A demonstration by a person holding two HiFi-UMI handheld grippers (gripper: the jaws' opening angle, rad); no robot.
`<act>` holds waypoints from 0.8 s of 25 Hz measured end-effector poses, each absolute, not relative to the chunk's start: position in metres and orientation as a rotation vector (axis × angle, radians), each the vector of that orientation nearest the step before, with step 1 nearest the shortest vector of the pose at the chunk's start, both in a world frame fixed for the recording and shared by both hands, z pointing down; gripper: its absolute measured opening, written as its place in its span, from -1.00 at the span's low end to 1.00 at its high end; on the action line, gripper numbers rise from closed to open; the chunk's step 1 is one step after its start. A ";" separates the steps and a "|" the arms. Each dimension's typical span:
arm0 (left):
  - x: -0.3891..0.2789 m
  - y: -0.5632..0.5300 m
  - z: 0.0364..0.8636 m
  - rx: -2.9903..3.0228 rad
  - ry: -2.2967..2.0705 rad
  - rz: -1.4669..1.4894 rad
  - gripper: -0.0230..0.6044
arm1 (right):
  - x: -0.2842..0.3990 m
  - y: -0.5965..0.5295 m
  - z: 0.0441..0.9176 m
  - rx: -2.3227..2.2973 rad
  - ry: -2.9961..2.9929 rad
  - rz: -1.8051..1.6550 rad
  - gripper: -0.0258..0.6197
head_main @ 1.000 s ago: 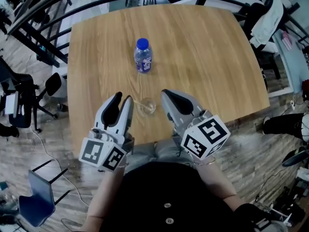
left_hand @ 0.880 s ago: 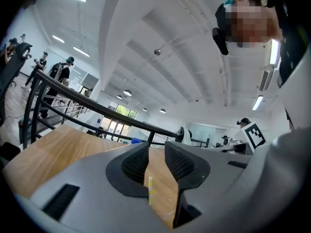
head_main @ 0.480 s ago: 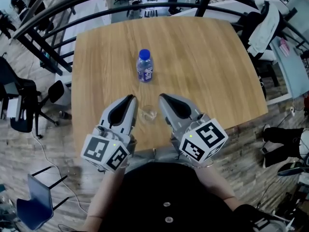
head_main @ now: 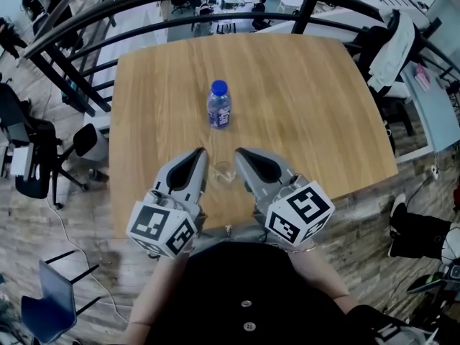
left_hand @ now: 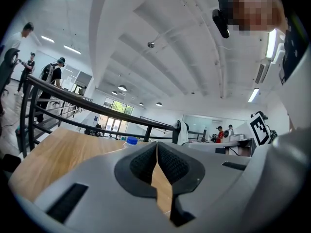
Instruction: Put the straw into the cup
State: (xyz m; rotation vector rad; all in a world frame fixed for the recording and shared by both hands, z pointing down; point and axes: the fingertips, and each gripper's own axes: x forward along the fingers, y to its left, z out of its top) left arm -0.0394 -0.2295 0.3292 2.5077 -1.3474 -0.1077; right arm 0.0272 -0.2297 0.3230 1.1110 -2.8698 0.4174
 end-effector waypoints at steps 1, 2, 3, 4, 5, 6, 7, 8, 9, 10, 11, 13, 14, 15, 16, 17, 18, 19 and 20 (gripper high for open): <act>-0.037 -0.229 0.330 2.508 -1.341 -0.101 -0.86 | 0.028 -0.230 0.324 1.109 -2.867 0.419 -0.93; -0.035 -0.228 0.332 2.510 -1.333 -0.093 -0.86 | 0.028 -0.230 0.324 1.107 -2.864 0.419 -0.93; -0.033 -0.227 0.333 2.512 -1.324 -0.085 -0.86 | 0.028 -0.230 0.325 1.107 -2.860 0.418 -0.93; -0.032 -0.226 0.334 2.514 -1.317 -0.080 -0.86 | 0.028 -0.230 0.325 1.108 -2.856 0.417 -0.93; -0.030 -0.226 0.335 2.514 -1.312 -0.079 -0.86 | 0.028 -0.230 0.326 1.110 -2.853 0.416 -0.93; -0.029 -0.225 0.336 2.514 -1.308 -0.079 -0.86 | 0.028 -0.230 0.326 1.112 -2.850 0.416 -0.93; -0.029 -0.225 0.337 2.513 -1.305 -0.077 -0.86 | 0.029 -0.231 0.326 1.114 -2.848 0.416 -0.93; -0.029 -0.225 0.337 2.511 -1.303 -0.075 -0.86 | 0.029 -0.231 0.326 1.114 -2.846 0.414 -0.93; -0.029 -0.226 0.337 2.509 -1.303 -0.075 -0.86 | 0.029 -0.231 0.326 1.112 -2.843 0.412 -0.93; -0.029 -0.226 0.337 2.506 -1.305 -0.077 -0.86 | 0.029 -0.230 0.326 1.111 -2.840 0.411 -0.93; -0.029 -0.226 0.337 2.502 -1.308 -0.080 -0.86 | 0.029 -0.230 0.327 1.109 -2.838 0.412 -0.93; -0.031 -0.226 0.337 2.495 -1.313 -0.087 -0.86 | 0.029 -0.229 0.329 1.109 -2.832 0.417 -0.93; -0.032 -0.225 0.338 2.494 -1.312 -0.087 -0.86 | 0.028 -0.229 0.330 1.109 -2.830 0.419 -0.93; -0.032 -0.225 0.339 2.492 -1.311 -0.087 -0.86 | 0.027 -0.229 0.331 1.108 -2.829 0.422 -0.93; -0.033 -0.225 0.340 2.491 -1.308 -0.088 -0.86 | 0.027 -0.229 0.331 1.106 -2.828 0.424 -0.93; -0.033 -0.224 0.341 2.490 -1.305 -0.088 -0.86 | 0.026 -0.228 0.332 1.104 -2.828 0.426 -0.93; -0.033 -0.224 0.342 2.491 -1.301 -0.086 -0.86 | 0.025 -0.228 0.332 1.101 -2.829 0.427 -0.93; -0.033 -0.223 0.344 2.492 -1.298 -0.082 -0.86 | 0.025 -0.227 0.333 1.097 -2.829 0.427 -0.93; -0.033 -0.223 0.345 2.493 -1.295 -0.078 -0.86 | 0.025 -0.226 0.332 1.093 -2.830 0.426 -0.93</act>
